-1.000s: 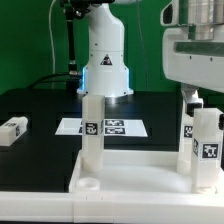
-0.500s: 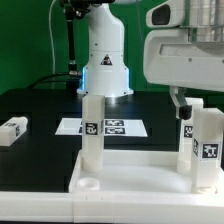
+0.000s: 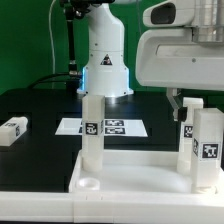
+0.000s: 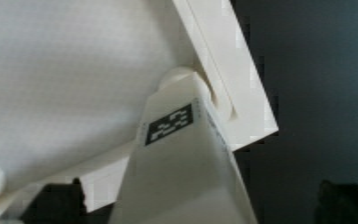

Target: Assemble desk

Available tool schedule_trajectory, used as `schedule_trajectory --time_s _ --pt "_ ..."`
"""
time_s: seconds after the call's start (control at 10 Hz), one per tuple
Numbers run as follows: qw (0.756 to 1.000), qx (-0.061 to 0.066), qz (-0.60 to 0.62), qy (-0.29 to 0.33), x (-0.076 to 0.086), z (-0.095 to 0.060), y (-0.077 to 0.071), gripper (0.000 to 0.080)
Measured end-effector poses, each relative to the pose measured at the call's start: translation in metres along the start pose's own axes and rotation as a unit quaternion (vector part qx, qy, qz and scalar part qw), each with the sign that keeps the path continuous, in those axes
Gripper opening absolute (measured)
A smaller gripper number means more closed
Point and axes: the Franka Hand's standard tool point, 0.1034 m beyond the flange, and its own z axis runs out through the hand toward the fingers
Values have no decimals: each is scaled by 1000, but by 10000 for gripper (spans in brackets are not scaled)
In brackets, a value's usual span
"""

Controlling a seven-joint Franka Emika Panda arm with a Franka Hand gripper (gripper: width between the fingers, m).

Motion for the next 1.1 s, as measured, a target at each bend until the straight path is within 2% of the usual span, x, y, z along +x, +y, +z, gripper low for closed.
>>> schedule_trajectory --time_s 0.2,0.4,0.5,0.6,0.7,0.8,1.1 --pt "997 0 -73 0 1 0 1 649" --pt "995 0 -96 0 1 0 1 649" --pt "995 0 -97 0 1 0 2 536" --pt "995 0 -96 0 1 0 2 536" --pt "996 0 -88 0 1 0 1 352" --pt "997 0 -79 0 1 0 1 289" --pt "1000 1 -27 0 1 0 1 289"
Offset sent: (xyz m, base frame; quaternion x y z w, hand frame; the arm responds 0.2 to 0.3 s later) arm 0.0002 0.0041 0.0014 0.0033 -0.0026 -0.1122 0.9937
